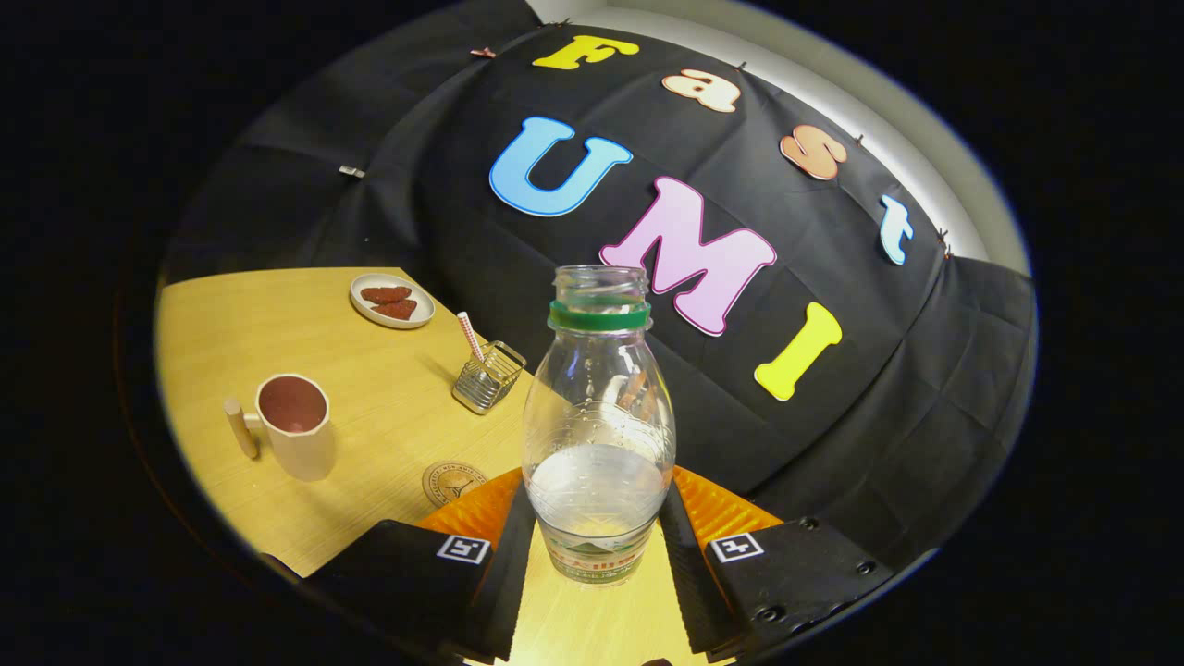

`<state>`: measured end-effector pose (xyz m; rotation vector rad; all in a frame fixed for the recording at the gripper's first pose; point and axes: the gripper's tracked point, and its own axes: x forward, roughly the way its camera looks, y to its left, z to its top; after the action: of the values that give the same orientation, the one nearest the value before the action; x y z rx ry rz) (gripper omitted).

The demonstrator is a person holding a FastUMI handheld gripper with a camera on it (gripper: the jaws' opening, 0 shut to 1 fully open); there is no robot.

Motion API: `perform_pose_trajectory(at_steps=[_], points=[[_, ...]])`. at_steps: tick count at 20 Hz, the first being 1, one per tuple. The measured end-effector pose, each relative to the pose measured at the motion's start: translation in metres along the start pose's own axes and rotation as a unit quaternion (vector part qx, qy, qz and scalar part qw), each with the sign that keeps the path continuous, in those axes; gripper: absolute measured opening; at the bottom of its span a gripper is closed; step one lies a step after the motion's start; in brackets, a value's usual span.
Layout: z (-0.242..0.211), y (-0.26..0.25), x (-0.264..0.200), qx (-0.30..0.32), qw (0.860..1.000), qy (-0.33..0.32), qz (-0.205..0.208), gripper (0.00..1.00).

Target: Take the bottle from table, then pour the juice into the cup, finally place the bottle on the coaster

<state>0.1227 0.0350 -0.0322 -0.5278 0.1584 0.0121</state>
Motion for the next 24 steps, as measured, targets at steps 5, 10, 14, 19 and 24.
perform_pose_trajectory(at_steps=[5, 10, 14, 19, 24], points=[[0.005, 0.013, 0.009, -0.078, 0.997, -0.002, -0.004, 0.71], [0.007, 0.033, 0.025, -0.149, 0.989, -0.002, 0.0, 0.71], [0.004, 0.052, 0.031, -0.199, 0.98, -0.013, 0.015, 0.71], [0.003, 0.07, 0.042, -0.269, 0.962, -0.031, 0.028, 0.71], [-0.003, 0.082, 0.052, -0.317, 0.947, -0.029, 0.039, 0.7]])
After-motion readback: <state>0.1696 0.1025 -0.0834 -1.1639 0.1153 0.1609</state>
